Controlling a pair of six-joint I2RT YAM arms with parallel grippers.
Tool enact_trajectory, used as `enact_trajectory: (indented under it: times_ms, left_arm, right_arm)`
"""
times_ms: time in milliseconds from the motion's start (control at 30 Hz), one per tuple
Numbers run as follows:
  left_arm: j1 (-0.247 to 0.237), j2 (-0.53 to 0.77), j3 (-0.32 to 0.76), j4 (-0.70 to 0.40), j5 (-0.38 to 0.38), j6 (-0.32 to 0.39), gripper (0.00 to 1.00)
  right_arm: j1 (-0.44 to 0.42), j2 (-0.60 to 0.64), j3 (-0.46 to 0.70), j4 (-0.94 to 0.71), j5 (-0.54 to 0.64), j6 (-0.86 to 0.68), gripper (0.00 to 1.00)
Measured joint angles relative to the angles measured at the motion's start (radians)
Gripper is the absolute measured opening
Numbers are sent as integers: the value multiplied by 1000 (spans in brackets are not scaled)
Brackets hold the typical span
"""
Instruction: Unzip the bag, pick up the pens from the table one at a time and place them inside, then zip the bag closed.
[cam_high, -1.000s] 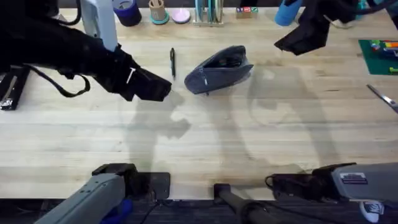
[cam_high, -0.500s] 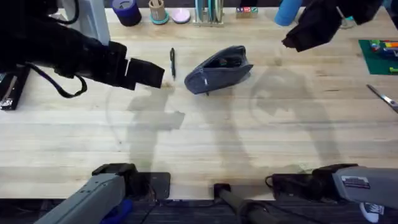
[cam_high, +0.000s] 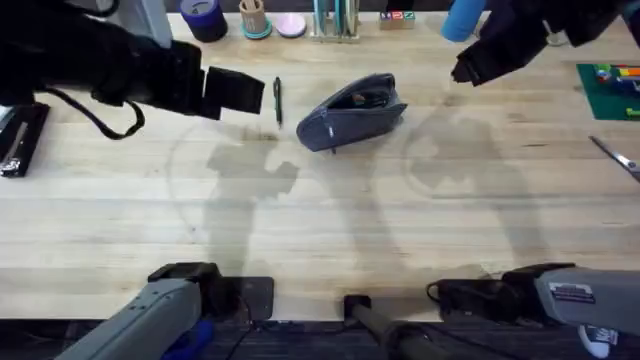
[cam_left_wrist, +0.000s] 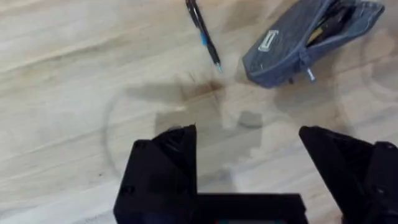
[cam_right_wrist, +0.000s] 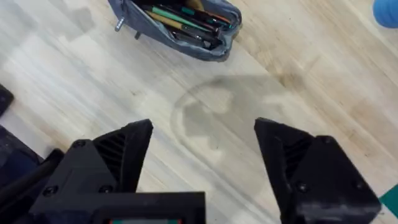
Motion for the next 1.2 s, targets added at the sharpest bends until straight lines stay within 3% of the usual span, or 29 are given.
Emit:
enact_trajectory:
  times_ms: [167, 533, 733, 900, 1200]
  left_arm:
    - [0, 21, 7, 13, -53, -53, 995]
    - [-8, 276, 109, 26, -167, -205, 997]
    - [-102, 390, 189, 48, -277, -245, 996]
    - [-173, 467, 244, 98, -328, -286, 995]
    - [-194, 586, 265, 171, -351, -384, 995]
  right_arm:
    - [0, 0, 0, 0, 0, 5, 995]
    - [0, 0, 0, 0, 0, 7, 996]
    - [0, 0, 0, 0, 0, 7, 996]
    - [0, 0, 0, 0, 0, 7, 996]
    - [0, 0, 0, 0, 0, 7, 996]
